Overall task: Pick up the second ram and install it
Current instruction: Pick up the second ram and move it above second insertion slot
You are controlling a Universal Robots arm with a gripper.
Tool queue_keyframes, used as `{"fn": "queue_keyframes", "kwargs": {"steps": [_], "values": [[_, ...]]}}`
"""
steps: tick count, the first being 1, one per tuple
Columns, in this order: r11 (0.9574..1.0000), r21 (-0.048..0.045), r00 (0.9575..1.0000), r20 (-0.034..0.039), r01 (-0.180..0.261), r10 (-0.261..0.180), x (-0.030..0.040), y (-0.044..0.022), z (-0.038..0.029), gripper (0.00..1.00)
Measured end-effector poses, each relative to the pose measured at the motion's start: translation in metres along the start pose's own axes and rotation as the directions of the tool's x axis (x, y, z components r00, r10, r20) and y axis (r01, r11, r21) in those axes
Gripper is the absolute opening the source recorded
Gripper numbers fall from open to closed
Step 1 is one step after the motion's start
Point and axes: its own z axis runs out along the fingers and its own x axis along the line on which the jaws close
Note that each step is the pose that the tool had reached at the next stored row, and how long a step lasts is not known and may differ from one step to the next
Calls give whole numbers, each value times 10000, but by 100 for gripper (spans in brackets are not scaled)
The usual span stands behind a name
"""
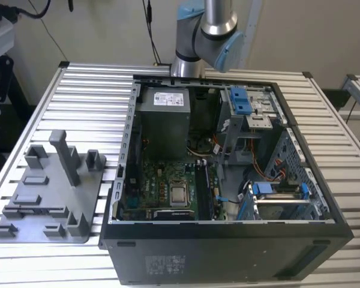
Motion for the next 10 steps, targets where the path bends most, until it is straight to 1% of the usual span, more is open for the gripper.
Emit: {"fn": "queue_keyframes", "kwargs": {"steps": [2,5,8,10], "values": [[9993,17,9993,-5,375,-375,0,0,0,11],[9958,40,9958,-15,913,-913,-1,1,0,11],[9898,60,9898,-21,1424,-1424,-2,2,0,11],[9842,74,9843,-26,1767,-1767,-4,3,0,11]]}}
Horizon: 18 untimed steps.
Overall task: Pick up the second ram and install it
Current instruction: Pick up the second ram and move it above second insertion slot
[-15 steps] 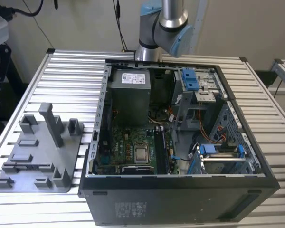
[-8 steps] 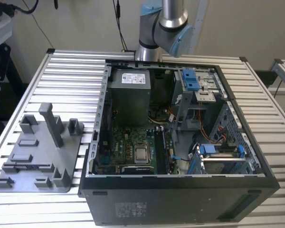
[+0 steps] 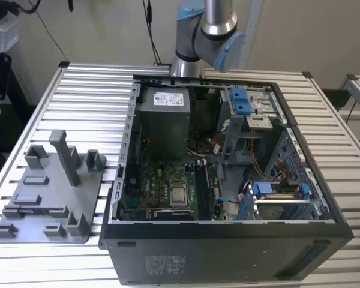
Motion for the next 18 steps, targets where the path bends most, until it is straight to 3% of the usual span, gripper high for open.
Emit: {"fn": "queue_keyframes", "kwargs": {"steps": [4,8,11,18], "values": [[9976,28,9976,-5,697,-697,-3,2,0,11],[9909,53,9909,-10,1346,-1346,-8,4,-1,11],[9833,71,9834,-15,1816,-1816,-13,7,-1,11],[9609,106,9610,-25,2766,-2766,-30,16,-2,11]]}}
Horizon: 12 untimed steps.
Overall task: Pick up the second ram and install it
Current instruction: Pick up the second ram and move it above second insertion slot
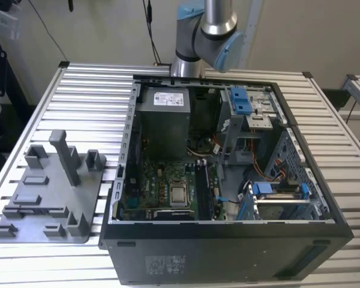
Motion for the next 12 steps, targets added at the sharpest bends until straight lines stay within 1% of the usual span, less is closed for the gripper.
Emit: {"fn": "queue_keyframes", "kwargs": {"steps": [2,12], "values": [[9999,10,9999,3,158,-158,-4,1,1,11],[9999,16,9999,4,161,-161,-5,1,0,11]]}}
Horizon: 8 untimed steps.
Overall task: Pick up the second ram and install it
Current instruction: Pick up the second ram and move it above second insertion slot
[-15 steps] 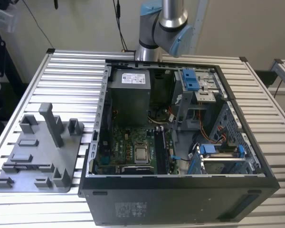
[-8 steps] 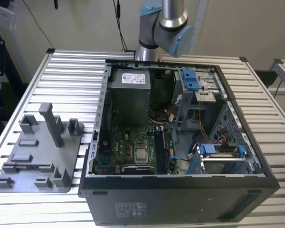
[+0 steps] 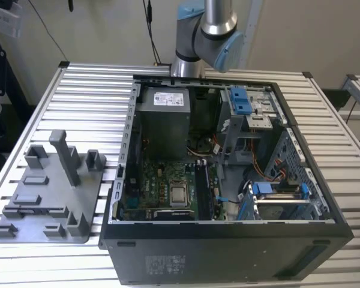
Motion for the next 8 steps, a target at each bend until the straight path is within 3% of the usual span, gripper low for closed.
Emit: {"fn": "queue_keyframes", "kwargs": {"steps": [5,8], "values": [[10000,0,10000,-1,0,0,0,0,0,12],[10000,0,10000,-1,0,0,0,0,-1,29]]}}
